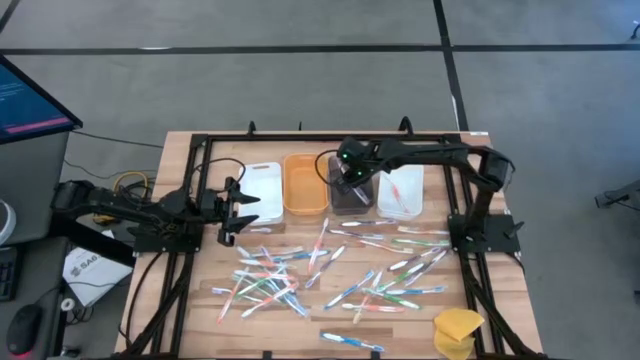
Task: Pick & Place Toothbrushes
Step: Put the purple toothbrush into the black transparent bin, then put the green toothbrush into the left white bin
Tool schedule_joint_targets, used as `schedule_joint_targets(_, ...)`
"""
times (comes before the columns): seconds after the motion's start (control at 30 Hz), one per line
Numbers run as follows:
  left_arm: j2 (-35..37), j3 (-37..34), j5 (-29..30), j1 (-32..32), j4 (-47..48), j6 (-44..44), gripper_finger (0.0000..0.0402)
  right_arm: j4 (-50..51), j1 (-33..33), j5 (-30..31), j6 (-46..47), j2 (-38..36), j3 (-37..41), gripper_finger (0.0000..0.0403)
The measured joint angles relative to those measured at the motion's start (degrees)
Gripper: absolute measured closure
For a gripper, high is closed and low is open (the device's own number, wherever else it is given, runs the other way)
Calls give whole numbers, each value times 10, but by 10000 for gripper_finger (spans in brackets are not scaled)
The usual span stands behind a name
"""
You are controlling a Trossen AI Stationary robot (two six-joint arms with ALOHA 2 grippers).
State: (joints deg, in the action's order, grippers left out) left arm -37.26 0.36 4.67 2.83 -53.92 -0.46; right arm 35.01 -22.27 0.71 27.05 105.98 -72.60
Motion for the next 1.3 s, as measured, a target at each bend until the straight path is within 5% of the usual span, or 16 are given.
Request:
schedule_joint_targets(0.6,0,0,0,0,-1,1,188,57,1,-8,15,13,-58,280)
schedule_joint_targets(0.97,0,0,0,0,-1,1,188,107,16,-8,-25,13,-147,298)
schedule_joint_targets(1.3,0,0,-37,0,-1,1,188,225,100,-52,-96,7,-285,323)
